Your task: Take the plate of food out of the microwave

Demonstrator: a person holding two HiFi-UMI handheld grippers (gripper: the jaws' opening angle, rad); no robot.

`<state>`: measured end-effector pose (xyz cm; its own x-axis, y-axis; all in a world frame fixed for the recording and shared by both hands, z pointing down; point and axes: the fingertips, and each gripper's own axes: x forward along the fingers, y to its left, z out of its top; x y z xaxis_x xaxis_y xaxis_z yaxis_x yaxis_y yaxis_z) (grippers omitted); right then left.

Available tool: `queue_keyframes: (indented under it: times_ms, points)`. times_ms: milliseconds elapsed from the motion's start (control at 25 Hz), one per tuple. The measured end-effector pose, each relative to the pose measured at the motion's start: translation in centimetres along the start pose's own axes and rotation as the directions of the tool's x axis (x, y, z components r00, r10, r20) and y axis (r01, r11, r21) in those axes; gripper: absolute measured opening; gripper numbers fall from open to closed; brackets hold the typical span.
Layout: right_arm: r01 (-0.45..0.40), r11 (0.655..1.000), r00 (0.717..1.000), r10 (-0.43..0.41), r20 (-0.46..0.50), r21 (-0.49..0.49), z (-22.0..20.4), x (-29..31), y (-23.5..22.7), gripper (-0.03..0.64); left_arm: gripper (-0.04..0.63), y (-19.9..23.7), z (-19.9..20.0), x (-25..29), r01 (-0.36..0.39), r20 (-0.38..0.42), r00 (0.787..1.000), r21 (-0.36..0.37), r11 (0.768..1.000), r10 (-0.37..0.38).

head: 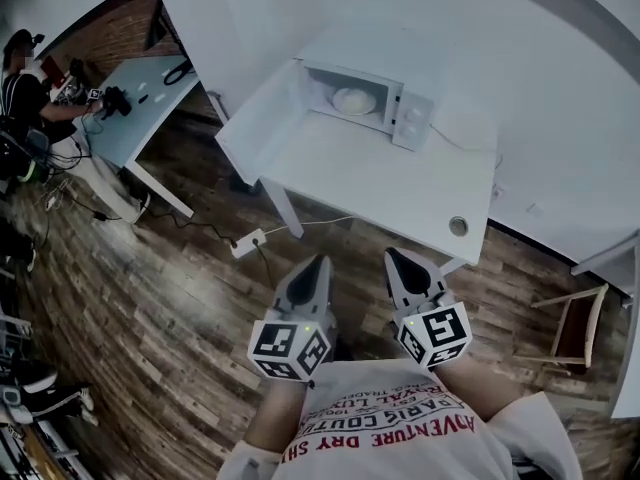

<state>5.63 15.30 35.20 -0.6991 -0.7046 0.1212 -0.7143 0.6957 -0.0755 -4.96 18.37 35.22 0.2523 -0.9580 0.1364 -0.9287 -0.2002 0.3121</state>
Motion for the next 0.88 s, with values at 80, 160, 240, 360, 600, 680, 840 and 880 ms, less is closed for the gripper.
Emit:
queue_keyframes:
  times_ms: [80,160,240,360,600,680,840,880]
  points:
    - [0.041,0.999,0.999,-0.041,0.0,0.01,0.8,3.1,-0.1,0.009,0.006,2.8,1.5,1.9,0.03,-0.015,0.999,0.007,1.0,-0.03]
    - [0.077,0.997,0.997,-0.077,0.007,0.021,1.7,6.0,-0.2,0.011,0.006,5.2,2.9,4.0,0.062,-0.028,0.998,0.022,0.998,-0.061]
    - [0.107,0.994,0.994,-0.108,0.016,0.028,2.5,8.6,-0.5,0.01,0.006,7.1,4.3,6.0,0.098,-0.038,0.995,0.036,0.995,-0.096]
    - [0.145,0.989,0.989,-0.146,0.023,0.032,3.6,12.0,-1.2,0.01,0.006,9.2,5.9,8.9,0.141,-0.047,0.989,0.049,0.989,-0.139]
    - [0.198,0.98,0.98,-0.198,0.009,0.033,3.6,16.8,-3.7,0.009,0.006,12.0,6.2,13.9,0.181,-0.081,0.981,0.034,0.983,-0.178]
    - [0.214,0.976,0.977,-0.214,0.006,0.038,3.5,18.1,-5.2,0.01,0.006,12.6,5.8,16.0,0.188,-0.098,0.978,0.027,0.982,-0.184]
    - [0.239,0.97,0.971,-0.24,0.005,0.052,3.2,20.3,-9.0,0.01,0.006,13.1,5.4,20.6,0.198,-0.123,0.973,0.016,0.98,-0.194]
    - [0.244,0.968,0.97,-0.244,0.002,0.056,3.1,20.9,-10.1,0.009,0.006,13.0,5.4,21.9,0.201,-0.128,0.972,0.017,0.979,-0.197]
